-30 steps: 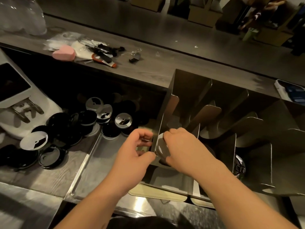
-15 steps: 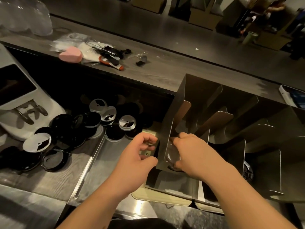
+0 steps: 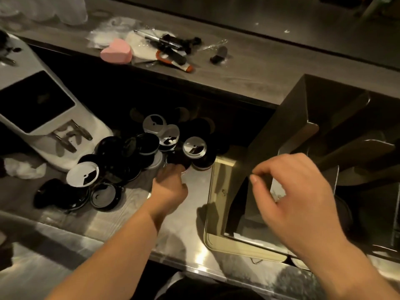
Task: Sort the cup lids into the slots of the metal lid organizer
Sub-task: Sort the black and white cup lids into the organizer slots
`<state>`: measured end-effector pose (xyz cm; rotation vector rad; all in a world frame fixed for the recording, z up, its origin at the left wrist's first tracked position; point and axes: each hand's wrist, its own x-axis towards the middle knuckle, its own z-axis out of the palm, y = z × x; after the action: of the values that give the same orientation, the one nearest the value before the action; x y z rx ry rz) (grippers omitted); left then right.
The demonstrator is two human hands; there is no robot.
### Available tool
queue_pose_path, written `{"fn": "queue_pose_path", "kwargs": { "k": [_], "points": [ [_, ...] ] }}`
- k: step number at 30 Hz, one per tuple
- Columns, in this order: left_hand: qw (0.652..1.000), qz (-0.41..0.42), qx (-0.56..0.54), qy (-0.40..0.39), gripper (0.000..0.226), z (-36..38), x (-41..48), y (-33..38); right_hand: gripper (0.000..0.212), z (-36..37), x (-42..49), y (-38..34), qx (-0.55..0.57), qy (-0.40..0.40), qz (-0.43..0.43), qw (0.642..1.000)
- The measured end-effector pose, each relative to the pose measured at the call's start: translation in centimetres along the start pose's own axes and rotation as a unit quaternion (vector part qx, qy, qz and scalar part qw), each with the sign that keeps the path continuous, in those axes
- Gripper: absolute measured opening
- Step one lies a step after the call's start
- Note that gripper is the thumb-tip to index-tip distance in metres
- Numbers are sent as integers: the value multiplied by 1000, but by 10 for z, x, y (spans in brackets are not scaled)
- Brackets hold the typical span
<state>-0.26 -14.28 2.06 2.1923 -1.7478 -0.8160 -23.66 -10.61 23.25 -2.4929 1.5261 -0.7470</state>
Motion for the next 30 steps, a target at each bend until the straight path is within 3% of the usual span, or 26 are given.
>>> {"fn": "queue_pose_path", "kwargs": {
  "k": [5, 8, 14, 18, 24, 28, 30],
  "points": [
    [985, 58, 164, 25, 50, 31, 53, -9, 3, 24, 2, 10, -39, -132, -42, 990],
    [978, 57, 191, 62, 52, 36, 64, -14, 4, 25, 2, 15, -23, -159, -37, 986],
    [979, 61, 181, 69, 58, 44, 72, -25, 7, 26, -1, 15, -44, -179, -48, 982],
    [977, 50, 197, 62, 44, 46, 70, -20, 5, 25, -3, 14, -48, -172, -48, 983],
    [981, -46, 183, -40, 91, 51, 48, -12, 5, 26, -5, 16, -49, -162, -59, 984],
    [991, -54, 116, -47, 95, 42, 14, -16, 4, 27, -7, 17, -42, -148, -62, 986],
    [996, -80, 24, -37, 91, 34, -4, -18, 4, 27, -8, 17, -30, -141, -56, 988]
  ]
}}
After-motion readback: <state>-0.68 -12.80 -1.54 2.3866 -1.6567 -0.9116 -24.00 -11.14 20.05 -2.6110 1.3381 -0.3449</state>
